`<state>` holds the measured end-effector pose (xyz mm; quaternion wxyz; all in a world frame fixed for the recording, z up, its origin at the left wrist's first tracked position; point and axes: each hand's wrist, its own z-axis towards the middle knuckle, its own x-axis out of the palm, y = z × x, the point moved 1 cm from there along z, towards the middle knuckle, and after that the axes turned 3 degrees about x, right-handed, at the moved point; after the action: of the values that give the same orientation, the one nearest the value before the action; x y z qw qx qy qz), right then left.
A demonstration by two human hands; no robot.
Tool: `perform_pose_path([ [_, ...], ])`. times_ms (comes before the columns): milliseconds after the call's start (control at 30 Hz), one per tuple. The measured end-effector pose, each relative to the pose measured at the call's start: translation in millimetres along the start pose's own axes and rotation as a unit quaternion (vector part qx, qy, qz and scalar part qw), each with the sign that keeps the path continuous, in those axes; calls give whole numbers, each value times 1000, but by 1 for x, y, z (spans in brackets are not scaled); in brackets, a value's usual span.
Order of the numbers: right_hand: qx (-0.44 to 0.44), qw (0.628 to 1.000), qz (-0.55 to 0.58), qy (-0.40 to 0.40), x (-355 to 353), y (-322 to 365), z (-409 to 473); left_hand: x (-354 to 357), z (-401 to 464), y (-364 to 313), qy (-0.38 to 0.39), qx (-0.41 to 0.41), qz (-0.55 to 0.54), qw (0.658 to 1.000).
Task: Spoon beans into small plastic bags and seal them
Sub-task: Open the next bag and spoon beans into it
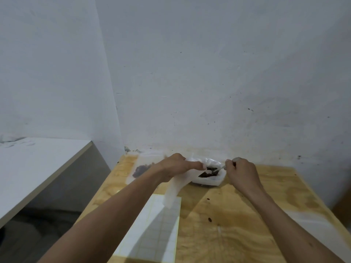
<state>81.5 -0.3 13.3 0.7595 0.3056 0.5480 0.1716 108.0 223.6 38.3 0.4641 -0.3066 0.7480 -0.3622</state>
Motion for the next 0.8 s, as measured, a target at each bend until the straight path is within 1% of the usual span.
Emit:
perform_pose_path([
  [67, 70, 994, 81, 26, 5, -4, 0, 3, 3, -1, 0, 2, -15, 1000],
  [133, 135, 979, 146, 46, 7, -9, -2, 0, 3, 0, -5, 2, -23, 1000],
  [233, 182, 958, 218, 38, 3, -15, 2, -10, 1, 2, -29, 13, -14, 999],
  [300, 184, 955, 233, 26, -3, -14, 6, -18, -4, 1, -48, 29, -13, 998],
  [400, 168, 955, 242, 22, -15, -8, 12, -25, -12, -5, -73, 74, 0, 995],
  [467, 158, 958, 239, 22, -21, -3, 16, -26, -19, -8, -89, 105, 39, 990],
  [600, 152, 955, 252, 26, -33, 12, 21, -24, -20, -5, -114, 145, 163, 969],
  [700, 141, 950, 278, 25, -43, 29, 19, -24, -18, 3, -110, 126, 178, 970],
  [800, 103, 957, 269, 40, -47, 49, 11, -24, -18, 6, -110, 119, 190, 968],
])
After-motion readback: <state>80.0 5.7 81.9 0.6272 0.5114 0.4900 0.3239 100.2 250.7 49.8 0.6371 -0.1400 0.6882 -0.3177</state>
